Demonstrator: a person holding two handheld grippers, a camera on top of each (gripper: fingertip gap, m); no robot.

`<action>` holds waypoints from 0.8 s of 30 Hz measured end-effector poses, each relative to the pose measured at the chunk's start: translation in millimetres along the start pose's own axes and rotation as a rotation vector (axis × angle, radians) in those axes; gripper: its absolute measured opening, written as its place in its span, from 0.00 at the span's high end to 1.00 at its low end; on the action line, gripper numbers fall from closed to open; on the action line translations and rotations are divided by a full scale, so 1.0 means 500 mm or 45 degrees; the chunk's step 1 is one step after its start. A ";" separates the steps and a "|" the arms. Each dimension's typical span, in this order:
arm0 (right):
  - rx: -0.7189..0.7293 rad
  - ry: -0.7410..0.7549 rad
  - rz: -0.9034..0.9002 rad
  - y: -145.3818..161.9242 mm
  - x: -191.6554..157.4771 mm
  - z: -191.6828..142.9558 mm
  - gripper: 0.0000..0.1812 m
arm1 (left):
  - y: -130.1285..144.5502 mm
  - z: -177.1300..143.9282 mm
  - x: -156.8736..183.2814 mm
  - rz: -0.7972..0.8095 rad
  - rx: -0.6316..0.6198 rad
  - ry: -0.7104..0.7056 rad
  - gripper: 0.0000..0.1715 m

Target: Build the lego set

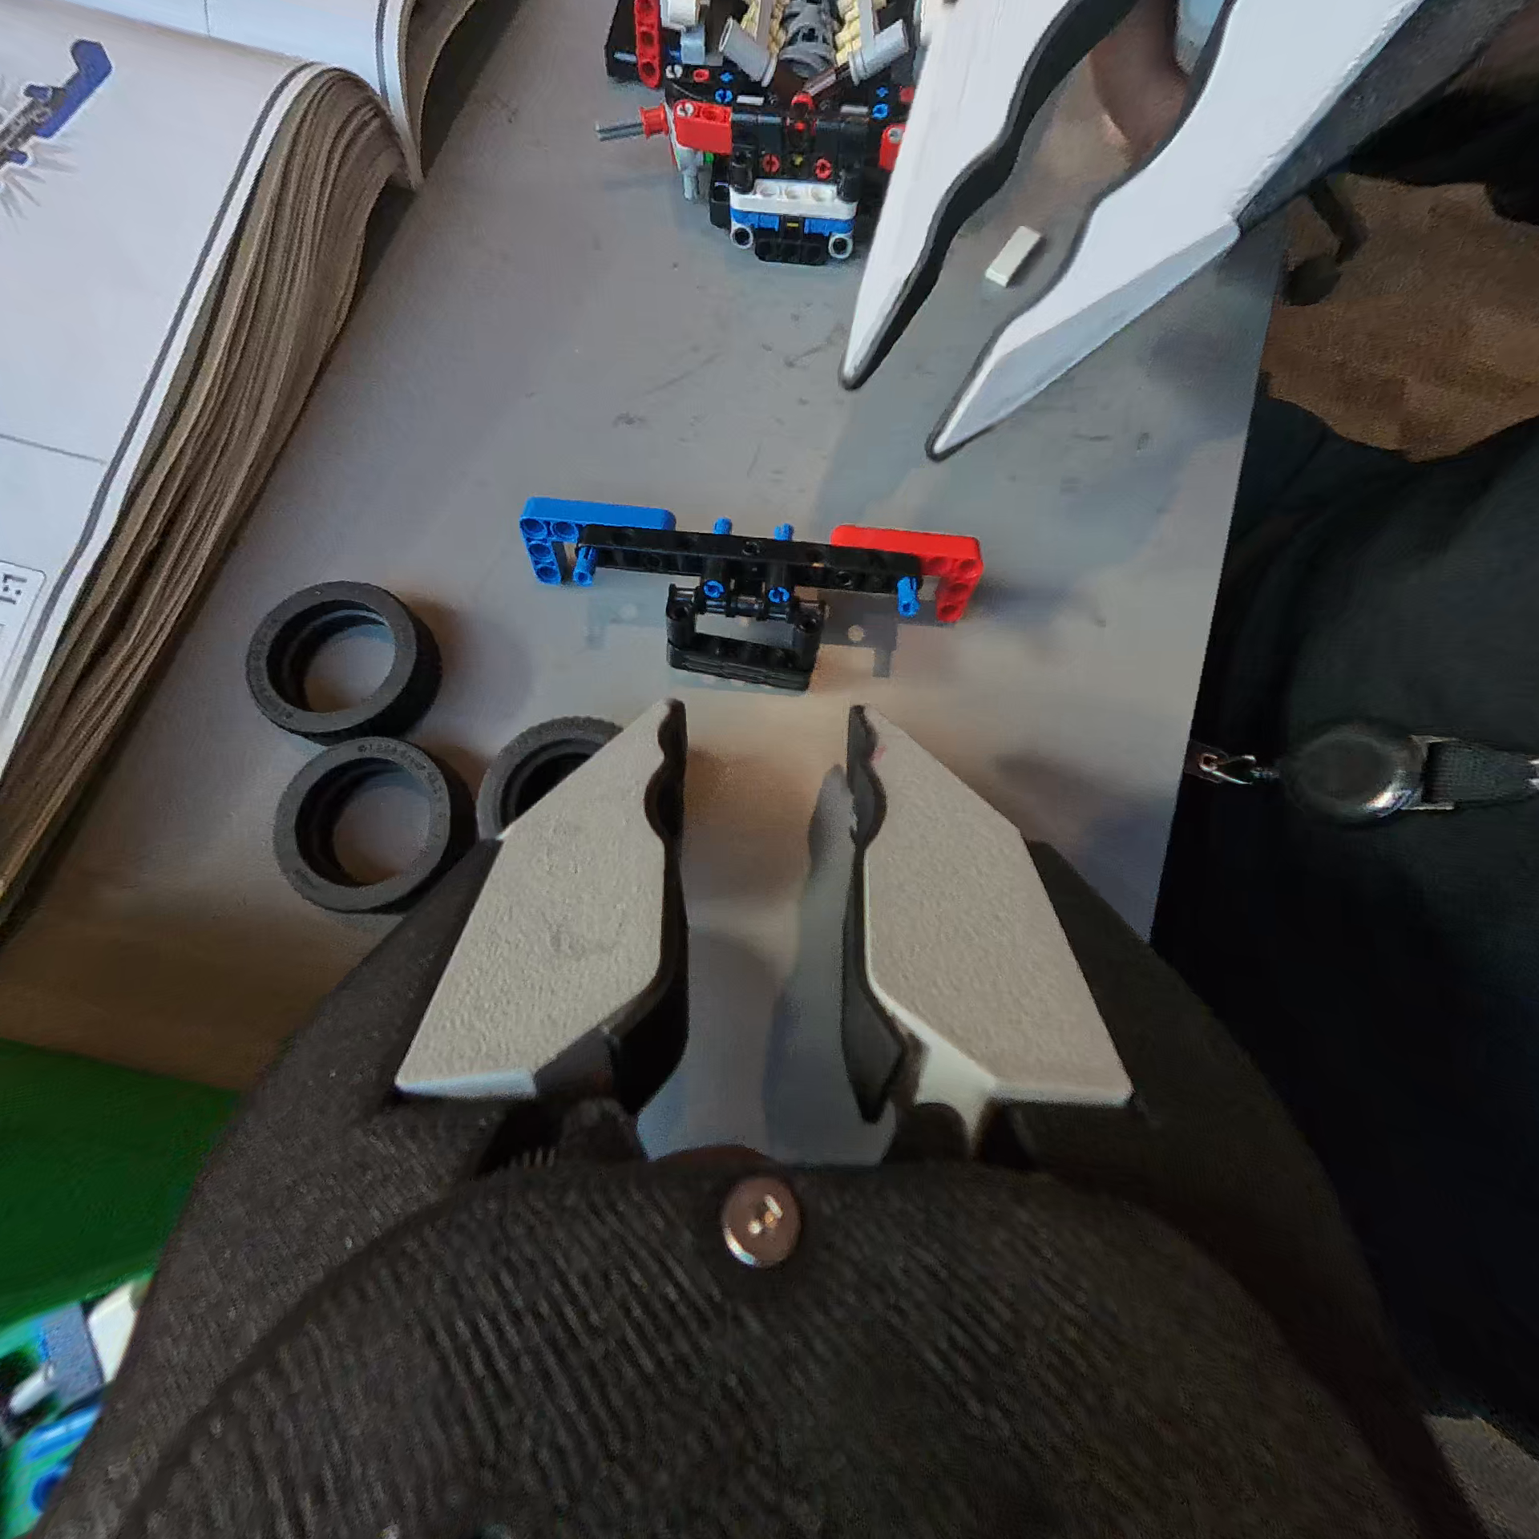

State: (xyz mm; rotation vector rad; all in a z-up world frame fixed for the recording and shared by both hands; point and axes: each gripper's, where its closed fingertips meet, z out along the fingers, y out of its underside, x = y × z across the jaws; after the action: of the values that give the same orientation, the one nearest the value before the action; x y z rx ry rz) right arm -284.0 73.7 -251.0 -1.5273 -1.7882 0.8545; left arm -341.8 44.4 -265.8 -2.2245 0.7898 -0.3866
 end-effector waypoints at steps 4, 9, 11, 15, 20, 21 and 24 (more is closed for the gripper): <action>0.106 0.041 0.040 -0.027 0.026 -0.042 0.88 | 0.014 -0.011 0.002 -0.054 0.024 -0.035 0.79; 0.145 -0.066 0.226 -0.040 0.028 -0.063 0.82 | 0.018 -0.012 0.008 -0.075 0.000 -0.052 0.79; 0.075 -0.100 0.228 -0.034 0.000 -0.030 0.77 | 0.015 -0.008 0.012 -0.055 -0.007 -0.048 0.79; -0.005 -0.020 0.162 -0.039 -0.021 0.033 0.77 | 0.017 0.001 0.013 -0.010 -0.037 -0.067 0.78; -0.111 -0.068 0.177 -0.017 -0.019 0.081 0.84 | 0.022 -0.005 0.015 0.045 -0.039 -0.101 0.78; -0.115 -0.096 0.201 -0.015 -0.017 0.080 0.84 | 0.021 -0.008 0.013 0.059 -0.031 -0.112 0.78; -0.122 -0.199 0.320 -0.008 -0.013 0.072 0.85 | 0.013 -0.017 0.009 0.144 0.002 -0.135 0.75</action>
State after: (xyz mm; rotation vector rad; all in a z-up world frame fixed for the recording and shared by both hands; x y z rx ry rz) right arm -314.4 64.1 -269.8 -1.8195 -1.7925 1.0467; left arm -345.4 33.5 -264.7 -2.1682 0.8531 -0.2125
